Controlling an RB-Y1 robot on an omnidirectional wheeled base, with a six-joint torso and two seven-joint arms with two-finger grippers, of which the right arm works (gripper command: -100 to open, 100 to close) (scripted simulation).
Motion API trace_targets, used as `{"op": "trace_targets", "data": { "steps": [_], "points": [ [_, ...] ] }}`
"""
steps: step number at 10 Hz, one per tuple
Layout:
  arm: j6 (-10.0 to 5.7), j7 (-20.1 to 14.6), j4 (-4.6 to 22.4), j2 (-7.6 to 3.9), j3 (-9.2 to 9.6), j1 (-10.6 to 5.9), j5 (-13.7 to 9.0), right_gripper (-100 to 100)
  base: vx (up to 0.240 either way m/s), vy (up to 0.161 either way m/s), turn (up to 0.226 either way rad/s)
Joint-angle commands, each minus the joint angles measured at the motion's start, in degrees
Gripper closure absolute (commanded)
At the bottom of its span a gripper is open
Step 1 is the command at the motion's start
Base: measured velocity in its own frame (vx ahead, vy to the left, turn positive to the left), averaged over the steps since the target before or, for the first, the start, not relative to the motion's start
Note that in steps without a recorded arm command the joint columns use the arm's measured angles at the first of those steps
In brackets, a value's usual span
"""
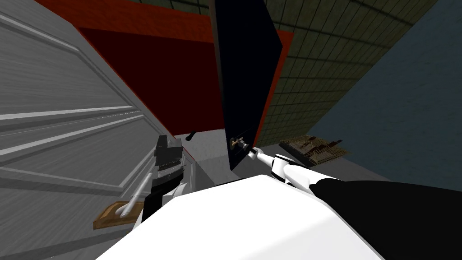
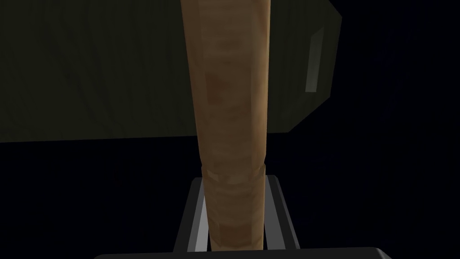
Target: Pull the door open
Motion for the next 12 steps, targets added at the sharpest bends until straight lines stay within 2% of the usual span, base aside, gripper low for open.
{"op": "trace_targets", "data": {
  "steps": [1,7,8,9,12],
  "points": [
    [-1.81,-1.2,0.8,-1.15,0.99,0.45,-0.4,100,-0.121,-0.015,0.225],
    [-8.44,-5.1,5.0,-5.42,3.73,1.06,-2.2,100,-0.099,-0.039,0.156],
    [-8.44,-5.1,5.0,-5.42,3.73,1.06,-2.2,100,-0.063,-0.036,0.053],
    [-10.86,-6.6,6.5,-6.98,4.72,1.28,-2.8,100,-0.099,-0.064,0.203],
    [-14.24,-8.5,8.6,-9.15,6.11,1.59,-3.7,100,-0.122,-0.072,0.201]
  ]
}}
